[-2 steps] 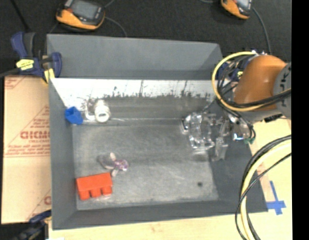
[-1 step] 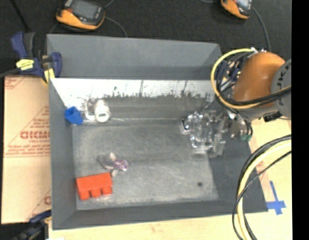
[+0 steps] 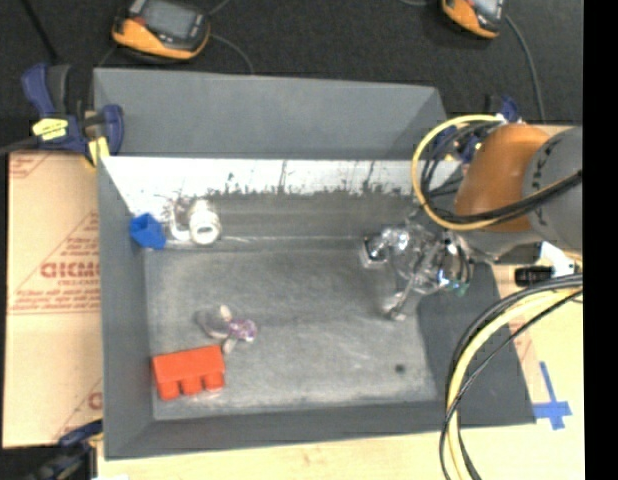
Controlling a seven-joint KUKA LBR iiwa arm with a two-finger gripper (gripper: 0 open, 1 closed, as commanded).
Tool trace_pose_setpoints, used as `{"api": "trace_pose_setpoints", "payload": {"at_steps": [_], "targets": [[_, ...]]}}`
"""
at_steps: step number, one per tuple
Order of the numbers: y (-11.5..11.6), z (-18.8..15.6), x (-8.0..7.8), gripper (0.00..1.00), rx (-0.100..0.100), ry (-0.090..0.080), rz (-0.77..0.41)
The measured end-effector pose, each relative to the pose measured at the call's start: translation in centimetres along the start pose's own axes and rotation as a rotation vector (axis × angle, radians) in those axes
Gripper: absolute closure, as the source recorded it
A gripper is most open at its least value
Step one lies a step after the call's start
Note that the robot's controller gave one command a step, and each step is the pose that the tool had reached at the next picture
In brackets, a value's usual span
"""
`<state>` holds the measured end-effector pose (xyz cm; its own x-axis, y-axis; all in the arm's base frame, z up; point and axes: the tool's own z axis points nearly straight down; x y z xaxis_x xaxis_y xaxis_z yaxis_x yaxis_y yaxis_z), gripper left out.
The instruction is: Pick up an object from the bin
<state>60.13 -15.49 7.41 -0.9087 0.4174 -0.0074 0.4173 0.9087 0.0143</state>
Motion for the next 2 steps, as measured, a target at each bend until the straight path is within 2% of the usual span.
{"api": "trace_pose_setpoints", "payload": {"at_steps": [1,2], "targets": [[0.16,-0.12,-0.08,0.00,-0.002,-0.002,-0.006],[0.17,-0.21,-0.19,1.00,-0.003,-0.006,-0.008]]}}
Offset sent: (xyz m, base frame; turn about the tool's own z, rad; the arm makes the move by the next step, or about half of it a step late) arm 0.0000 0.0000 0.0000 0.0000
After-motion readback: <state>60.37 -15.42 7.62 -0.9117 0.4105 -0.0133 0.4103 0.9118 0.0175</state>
